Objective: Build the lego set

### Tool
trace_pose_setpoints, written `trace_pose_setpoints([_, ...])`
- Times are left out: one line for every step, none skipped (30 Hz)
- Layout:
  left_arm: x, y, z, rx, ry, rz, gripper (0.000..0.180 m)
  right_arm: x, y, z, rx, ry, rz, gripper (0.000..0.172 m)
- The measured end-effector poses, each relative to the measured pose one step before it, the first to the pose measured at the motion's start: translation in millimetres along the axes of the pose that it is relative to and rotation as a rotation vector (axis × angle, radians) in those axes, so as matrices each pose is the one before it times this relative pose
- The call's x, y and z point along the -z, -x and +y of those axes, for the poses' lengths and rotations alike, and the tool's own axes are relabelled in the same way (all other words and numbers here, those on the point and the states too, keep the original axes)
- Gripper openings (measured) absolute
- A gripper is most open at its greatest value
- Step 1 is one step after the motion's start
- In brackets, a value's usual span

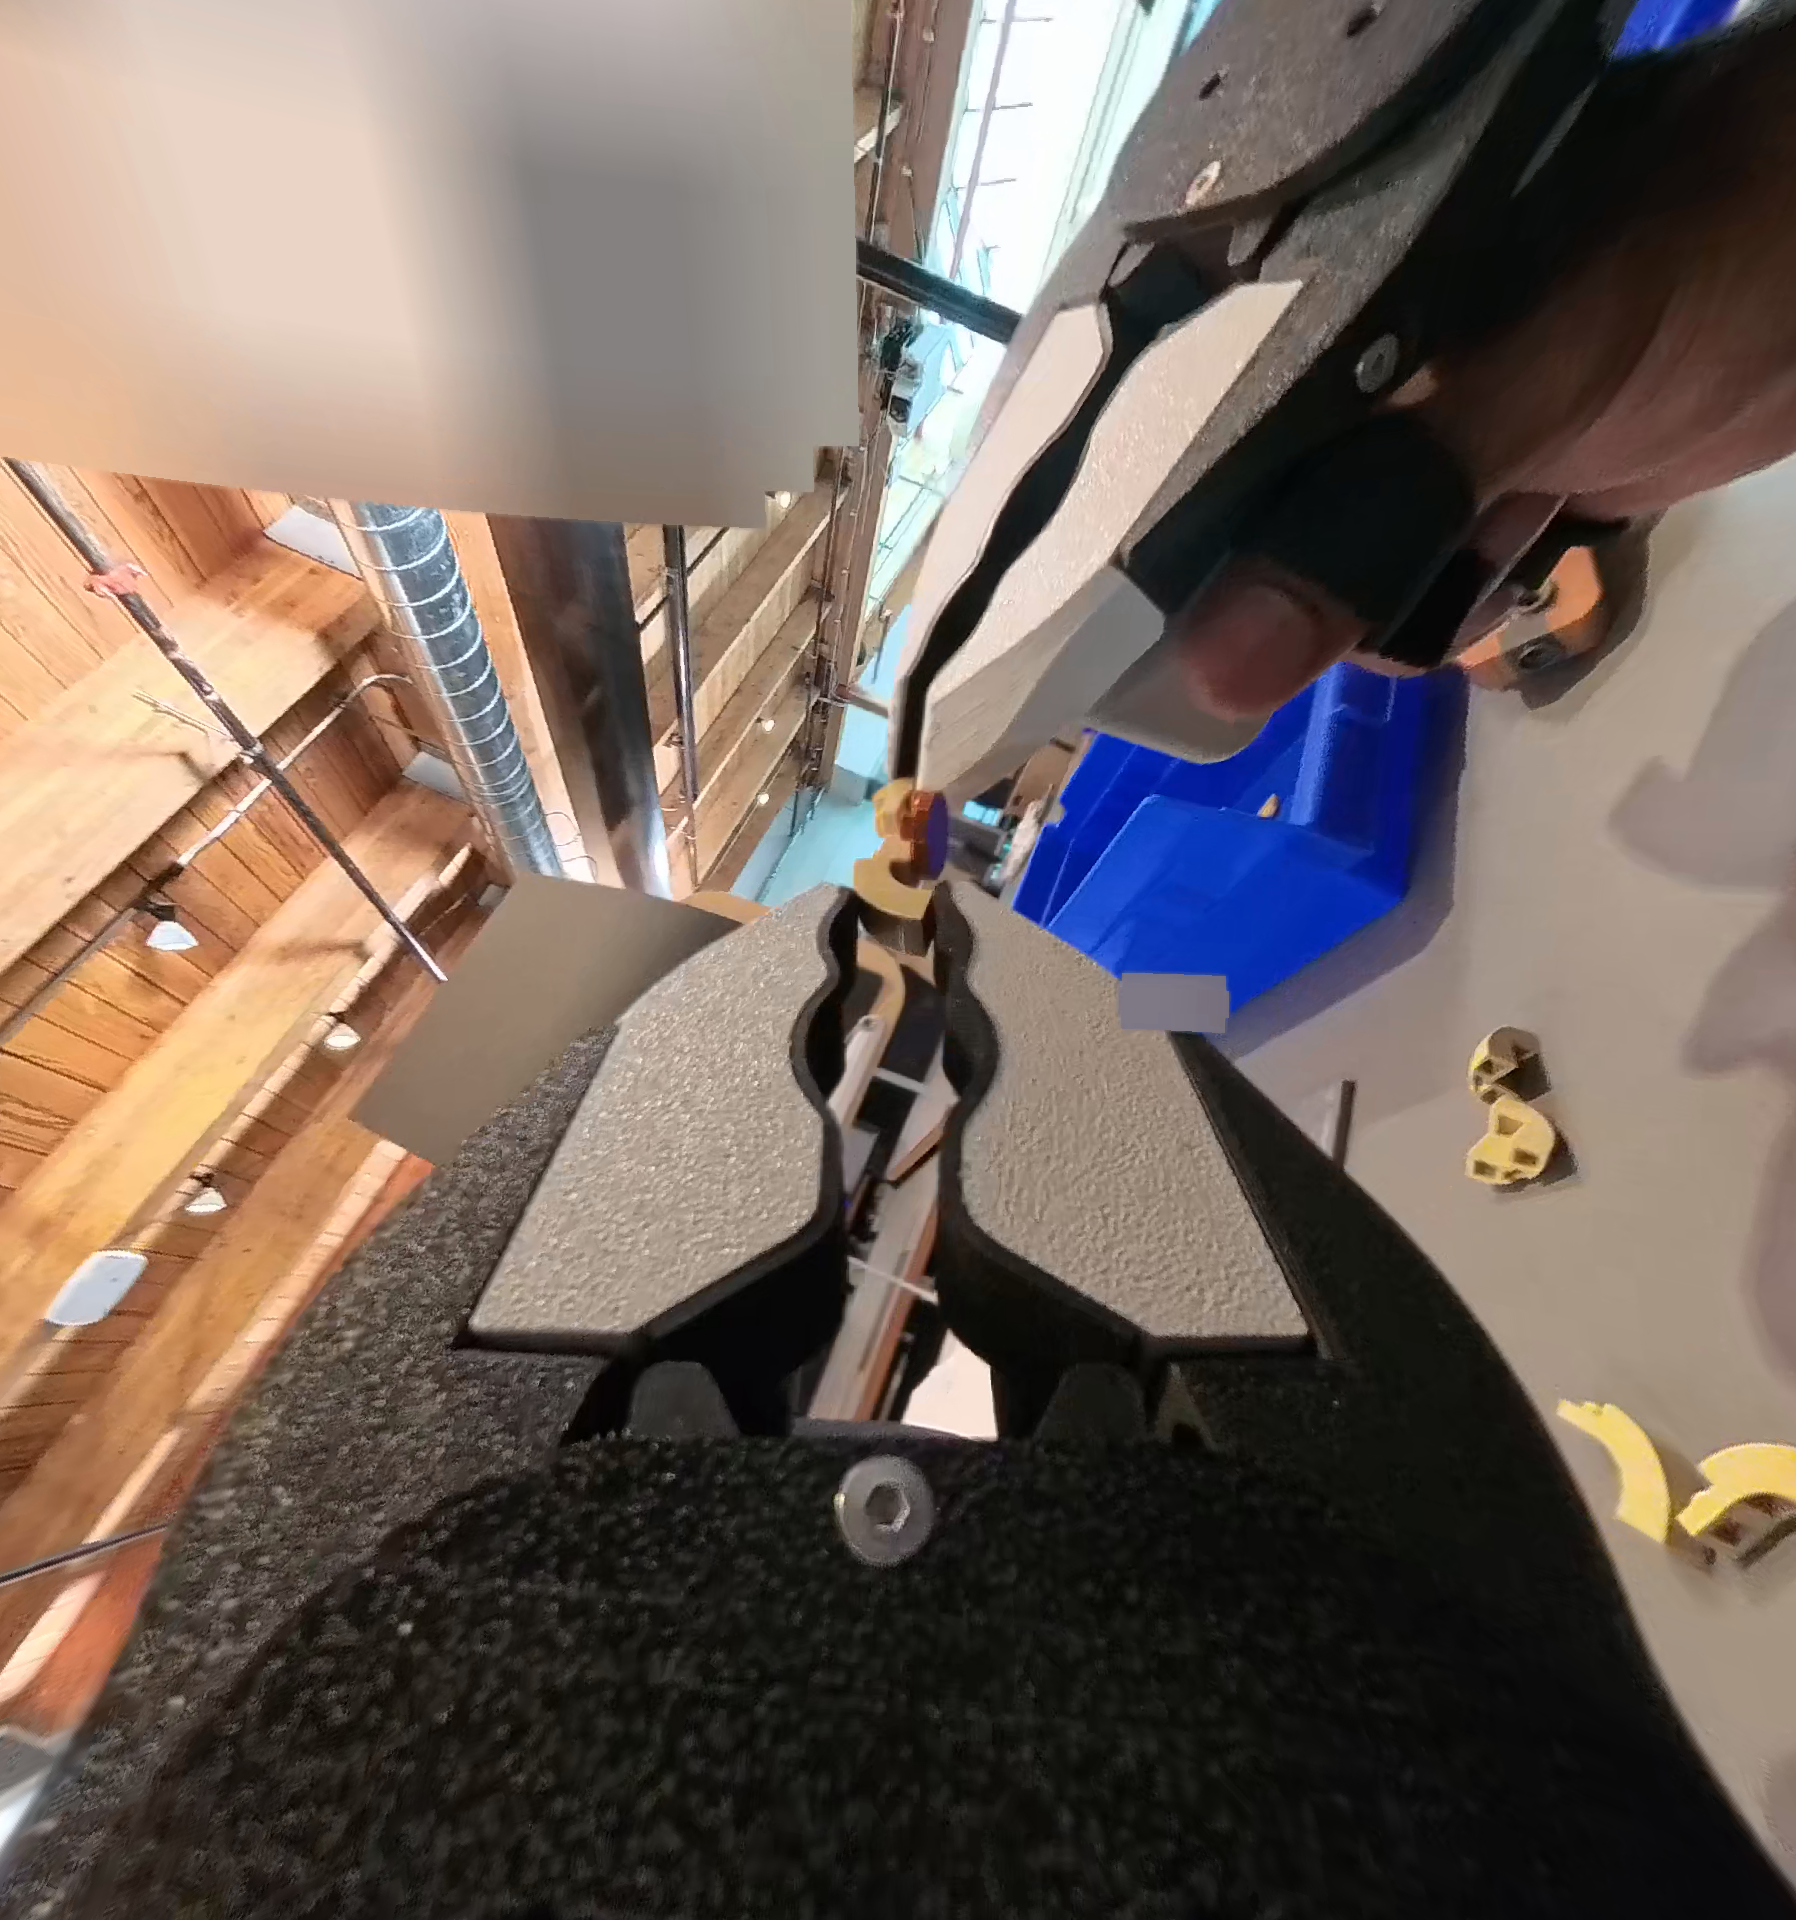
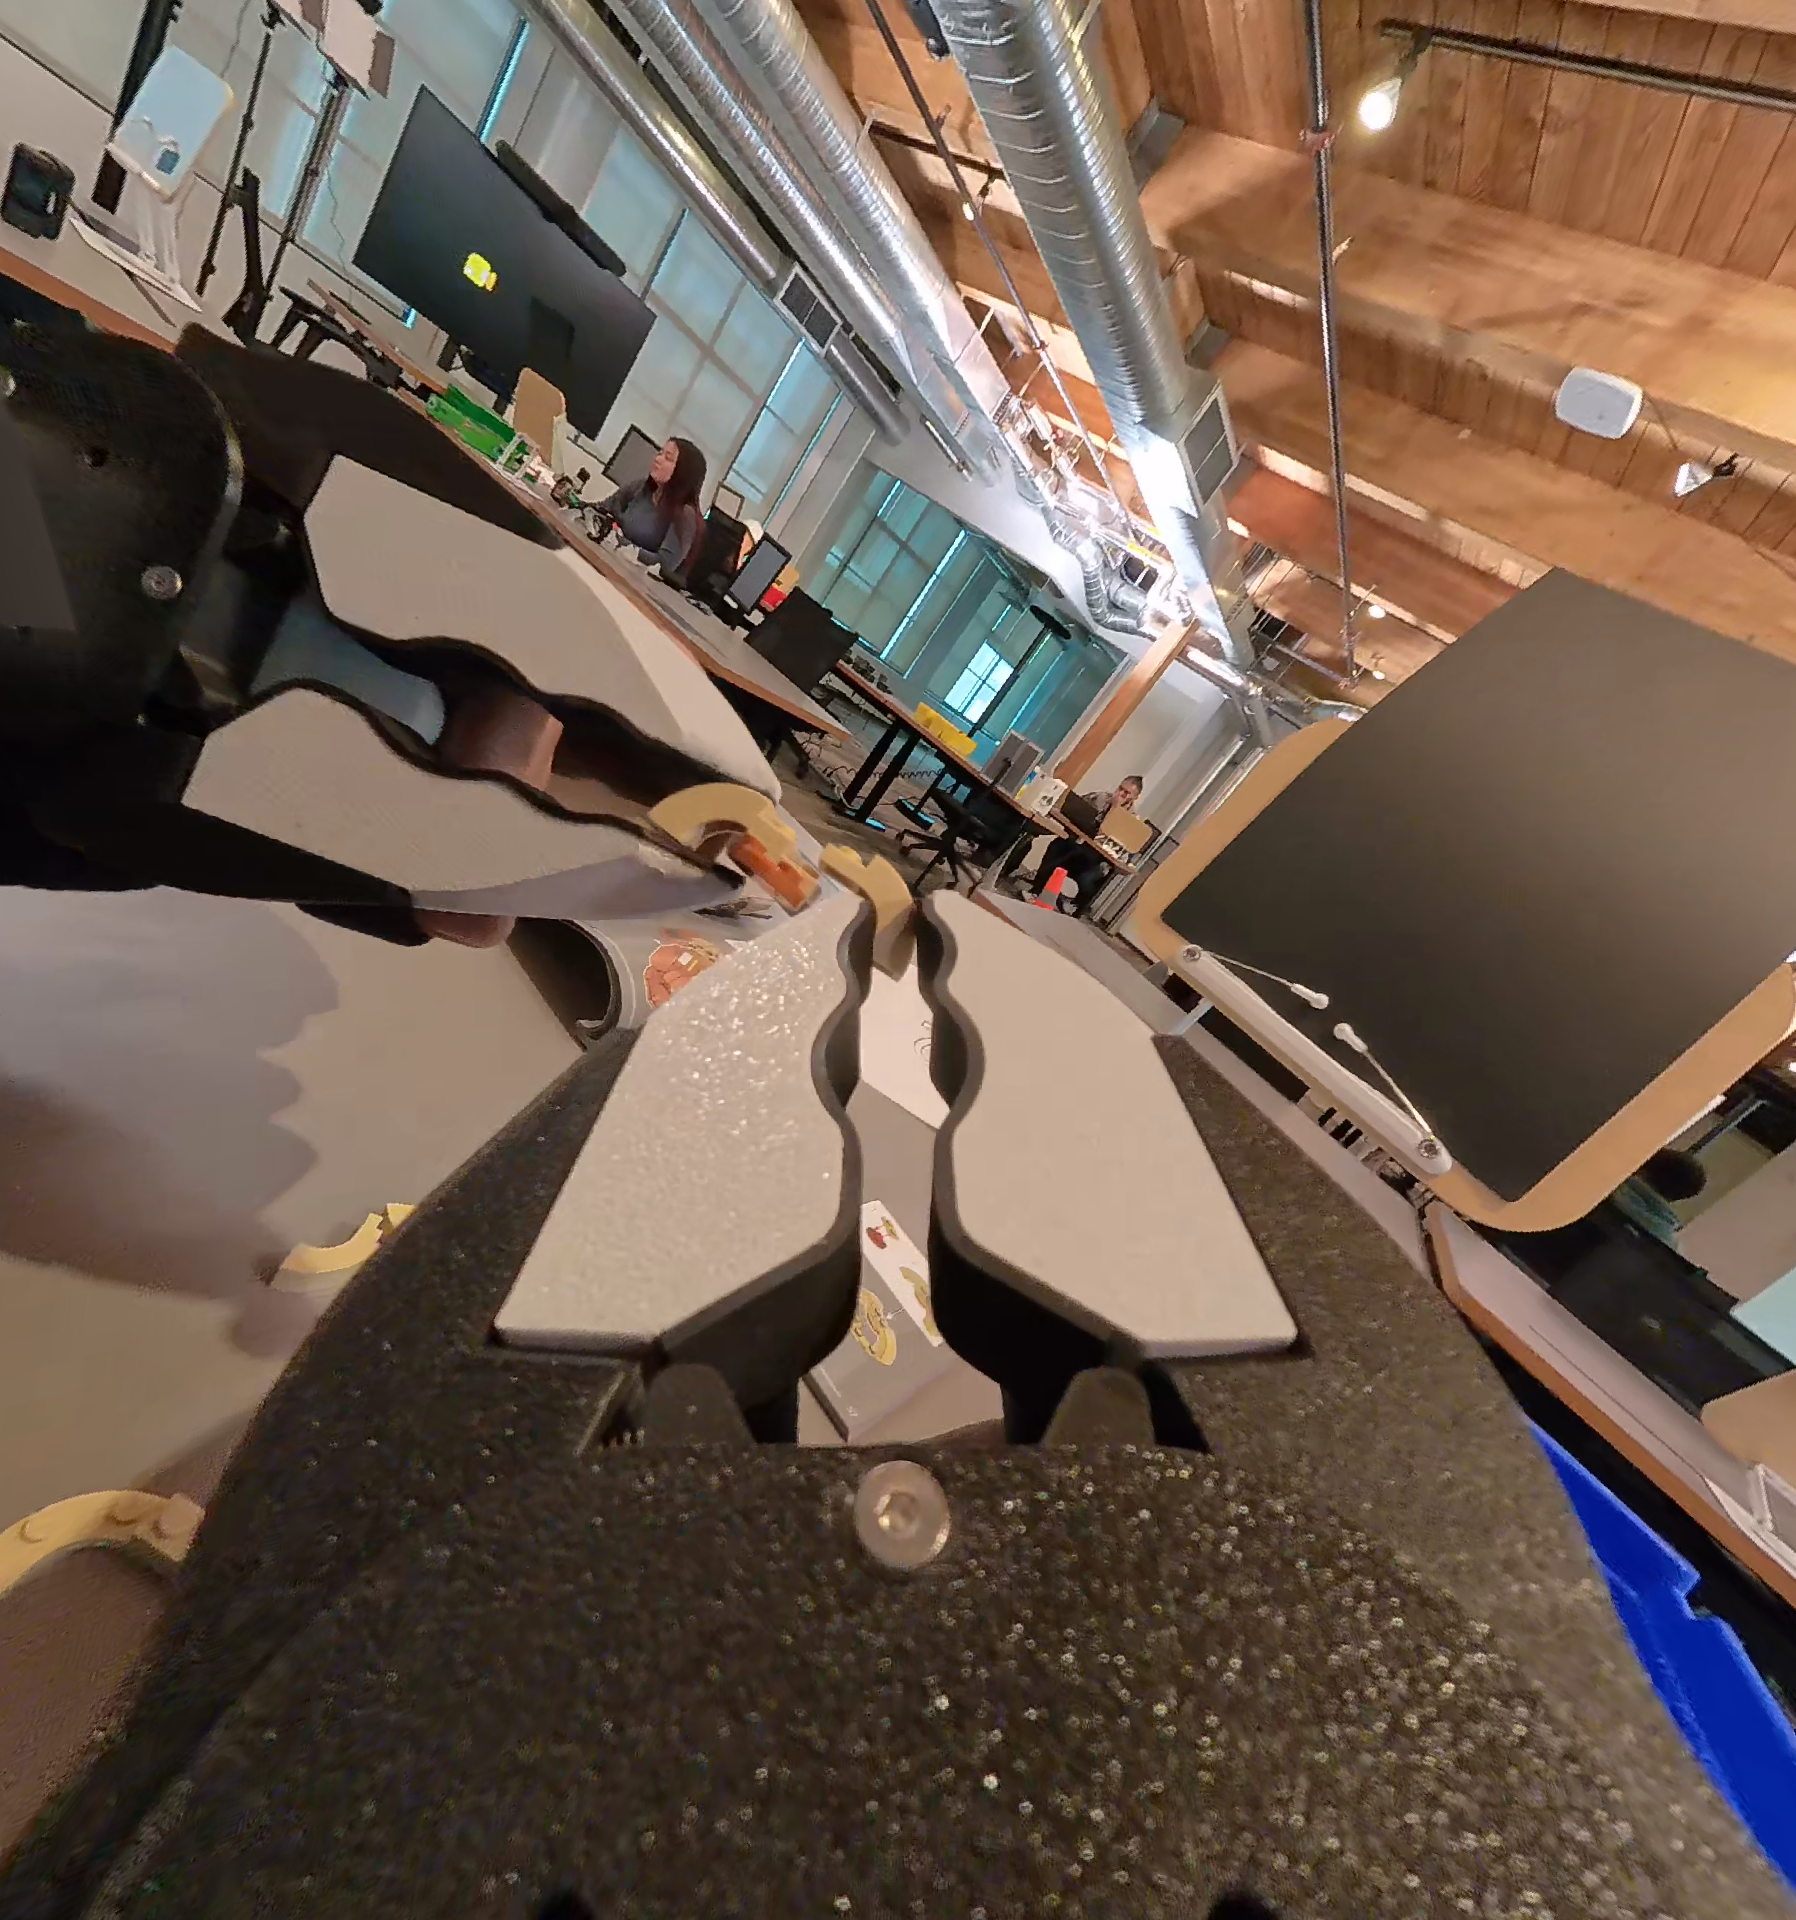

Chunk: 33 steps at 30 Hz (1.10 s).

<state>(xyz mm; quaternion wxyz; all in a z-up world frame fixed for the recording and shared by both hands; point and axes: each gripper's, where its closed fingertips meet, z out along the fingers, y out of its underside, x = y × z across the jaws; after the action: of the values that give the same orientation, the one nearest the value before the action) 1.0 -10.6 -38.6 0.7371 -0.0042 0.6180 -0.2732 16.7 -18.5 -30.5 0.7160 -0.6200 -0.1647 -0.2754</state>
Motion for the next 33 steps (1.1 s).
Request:
trace_pose_setpoints([-0.31,-0.02,-0.83,-0.0279,0.0071,-0.0046,0.013,0.47,0.05,-1.36,0.0111,-0.0075,0.0059,0.007])
trace_pose_setpoints([-0.06,0.63,-1.22,-0.0255,0.0044,-0.008,0.013,0.79,-0.11,-1.45,0.0129,-0.0081,0.0077,0.007])
trace_pose_setpoints([-0.01,1.02,-1.17,-0.0259,0.0041,-0.0092,0.013,0.57,0.13,-1.46,0.0132,-0.007,0.0062,0.007])
trace_pose_setpoints([0.12,1.38,-1.21,-0.0251,0.0038,-0.0118,0.013,0.8,0.0,-1.45,0.0122,-0.008,0.0064,0.007])
trace_pose_setpoints([0.16,0.92,-1.27,-0.0219,0.0022,-0.0074,0.013,0.61,-0.19,-1.36,0.0113,-0.0061,0.0078,0.007])
trace_pose_setpoints([0.12,0.51,-1.69,-0.0177,-0.0015,-0.0048,0.013,0.41,0.11,-0.9,0.0104,-0.0047,0.0052,0.007])
trace_pose_setpoints([0.02,0.53,-1.17,-0.0147,0.0008,-0.0049,0.013,0.42,0.32,-0.95,0.0089,-0.0054,0.0025,0.007])
trace_pose_setpoints([0.01,0.57,-0.77,-0.0143,0.0027,-0.0053,0.013,0.27,0.02,-0.5,0.0082,-0.0031,0.0045,0.007])
trace_pose_setpoints([0.02,0.32,-0.89,-0.013,0.0008,-0.0034,0.013,0.39,0.06,-0.71,0.0079,-0.0039,0.0036,0.007])
trace_pose_setpoints([0.05,0.39,-0.68,-0.0095,0.0015,-0.0032,0.013,0.53,0.0,-1.06,0.0069,-0.0057,0.0035,0.007])
trace_pose_setpoints([0.04,0.67,-0.33,-0.0071,0.0021,-0.0048,0.013,0.41,-0.12,-0.86,0.0072,-0.0042,0.0035,0.007])
trace_pose_setpoints([0.05,0.43,-0.11,-0.0047,0.0019,-0.0022,0.013,0.16,-0.02,-0.6,0.007,-0.002,0.0031,0.007])
trace_pose_setpoints([0.09,0.37,-0.09,-0.0015,0.0003,-0.002,0.013,0.32,0.02,-0.58,0.0054,-0.0037,0.0019,0.007])
trace_pose_setpoints([0.11,0.3,-0.12,0.0015,-0.0002,-0.0013,0.013,0.23,0.11,-0.59,0.0046,-0.0032,0.0013,0.007])
trace_pose_setpoints([0.06,0.29,0.03,0.0013,0.0,-0.0011,0.013,0.18,0.1,-0.4,0.0042,-0.0024,0.0013,0.007])
trace_pose_setpoints([0.01,0.29,0.1,0.0005,0.0002,-0.0016,0.013,0.17,0.07,-0.34,0.0041,-0.0024,0.001,0.007])
trace_pose_setpoints([0.07,0.37,0.04,0.0014,0.0001,-0.0018,0.013,0.09,0.1,-0.21,0.0037,-0.0021,0.0007,0.007])
trace_pose_setpoints([0.1,0.51,0.02,0.0004,0.0005,-0.0033,0.013,0.03,0.08,-0.07,0.0026,-0.0011,0.0006,0.007])
trace_pose_setpoints([0.07,0.54,-0.04,0.0002,0.0001,-0.0034,0.013,-0.09,0.18,0.17,0.0018,0.0,0.0001,0.007])
trace_pose_setpoints([0.07,0.51,0.17,-0.0003,0.0015,-0.003,0.013,0.04,0.1,0.11,0.0009,-0.0002,-0.0002,0.007])
trace_pose_setpoints([-0.06,0.38,0.29,-0.0007,0.0017,-0.0029,0.013,-0.02,0.22,0.11,0.0002,-0.0013,-0.0007,0.008])
trace_pose_setpoints([0.02,0.41,0.19,-0.0002,0.0019,-0.0034,0.012,0.06,0.04,0.02,-0.0004,-0.0008,-0.0003,0.008])
trace_pose_setpoints([0.03,0.31,0.16,-0.0011,0.0016,-0.0029,0.013,0.04,-0.01,-0.02,-0.0006,-0.0006,-0.0003,0.008])
trace_pose_setpoints([0.04,0.24,0.18,-0.0011,0.0017,-0.0024,0.012,0.02,-0.1,0.04,0.0003,0.0003,0.0006,0.008])
trace_pose_setpoints([-0.08,0.21,0.11,-0.0008,0.0017,-0.0026,0.012,0.01,-0.15,-0.01,0.0005,0.0005,0.0004,0.008])
trace_pose_setpoints([-0.07,-0.12,-0.14,-0.0007,0.0006,-0.0009,0.013,-0.1,-0.08,-0.01,0.0009,0.0004,-0.0002,0.008])
trace_pose_setpoints([-0.02,-0.12,-0.06,-0.0019,0.0004,-0.0007,0.013,-0.14,0.12,0.22,0.0018,0.002,-0.0008,0.008])
trace_pose_setpoints([-0.1,-0.16,-0.3,-0.0034,0.0,-0.0001,0.013,-0.04,0.12,0.13,0.0024,0.0014,-0.0002,0.008])
trace_pose_setpoints([0.01,-0.07,-0.3,-0.0036,-0.0006,-0.0009,0.013,-0.07,-0.05,0.08,0.0036,0.001,0.0004,0.008])
trace_pose_setpoints([0.14,0.11,-0.33,-0.003,-0.0008,-0.0006,0.013,-0.14,0.03,0.23,0.005,0.0025,0.0,0.008])
trace_pose_setpoints([0.09,-0.06,-0.02,-0.0032,0.0002,-0.0002,0.013,-0.11,0.04,0.29,0.005,0.0025,0.0004,0.008])
trace_pose_setpoints([0.02,-0.06,-0.09,-0.0045,0.0008,-0.0007,0.013,-0.11,0.06,0.29,0.0041,0.003,0.0002,0.008])
trace_pose_setpoints([0.06,0.02,-0.2,-0.0045,0.0002,-0.0011,0.013,-0.13,0.0,0.22,0.0033,0.0031,0.0006,0.008])
